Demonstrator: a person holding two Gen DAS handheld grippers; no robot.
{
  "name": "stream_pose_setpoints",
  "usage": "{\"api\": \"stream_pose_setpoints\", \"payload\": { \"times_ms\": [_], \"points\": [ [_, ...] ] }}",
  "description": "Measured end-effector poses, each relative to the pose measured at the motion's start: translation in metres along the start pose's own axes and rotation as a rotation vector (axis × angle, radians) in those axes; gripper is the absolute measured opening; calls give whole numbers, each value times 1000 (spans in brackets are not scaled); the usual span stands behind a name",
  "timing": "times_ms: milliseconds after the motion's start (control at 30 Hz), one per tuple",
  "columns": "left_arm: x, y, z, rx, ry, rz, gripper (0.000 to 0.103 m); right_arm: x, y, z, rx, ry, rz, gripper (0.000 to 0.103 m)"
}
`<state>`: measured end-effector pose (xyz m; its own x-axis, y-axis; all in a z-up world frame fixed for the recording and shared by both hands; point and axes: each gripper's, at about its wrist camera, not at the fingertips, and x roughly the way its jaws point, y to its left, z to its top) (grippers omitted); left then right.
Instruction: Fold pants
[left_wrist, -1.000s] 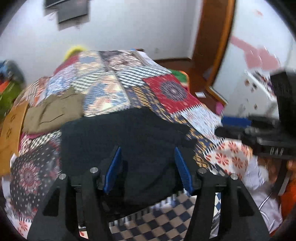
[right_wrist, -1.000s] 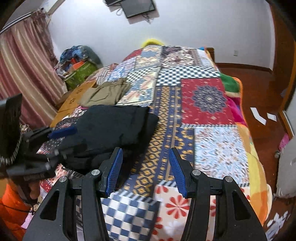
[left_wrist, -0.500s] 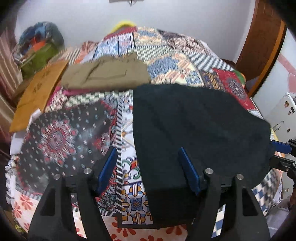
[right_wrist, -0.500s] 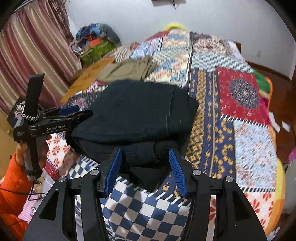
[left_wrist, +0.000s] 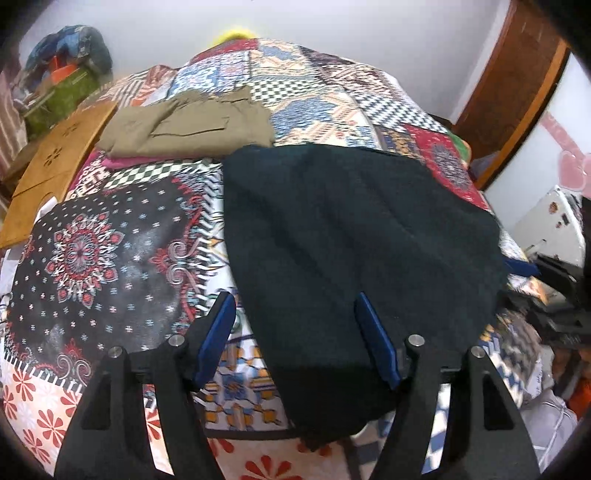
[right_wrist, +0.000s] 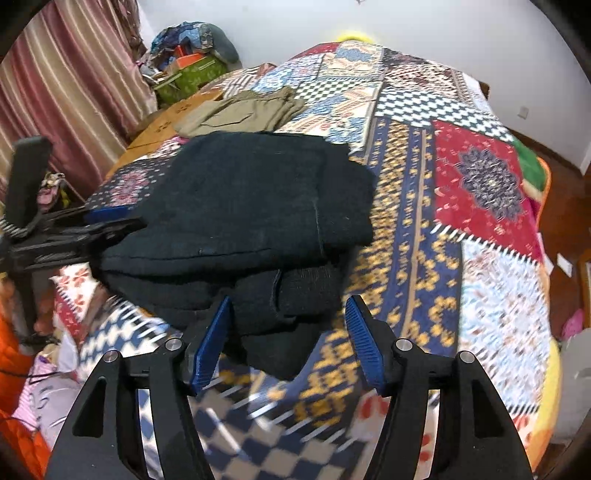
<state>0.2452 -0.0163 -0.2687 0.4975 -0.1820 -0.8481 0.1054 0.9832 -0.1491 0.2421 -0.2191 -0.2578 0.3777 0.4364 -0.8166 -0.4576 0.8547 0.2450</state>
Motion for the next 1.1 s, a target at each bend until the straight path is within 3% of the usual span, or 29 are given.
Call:
{"api": "stream_pose_setpoints", "payload": {
  "times_ms": [200,433,633,767,967,1100],
  "points": [
    [-4,-32,1,37,-3,-65,68,17,-28,23,4,6,-76,58],
    [12,-56,15,11,4,-150,70,55,-55,73,-36,22,-171,56],
    [25,-73,25,31,-6,-152,70,78,-80,107,10,32,-155,56],
    [9,-54,31,15,-39,-160,70,55,-84,105,47,-7,-144,56],
    [-16,6,47,-24,-133,-22,70,1,-58,82,43,-81,-106,56],
    [4,41,62,-42,-93,13,70,-21,-26,69,42,-118,-22,57]
  ]
}}
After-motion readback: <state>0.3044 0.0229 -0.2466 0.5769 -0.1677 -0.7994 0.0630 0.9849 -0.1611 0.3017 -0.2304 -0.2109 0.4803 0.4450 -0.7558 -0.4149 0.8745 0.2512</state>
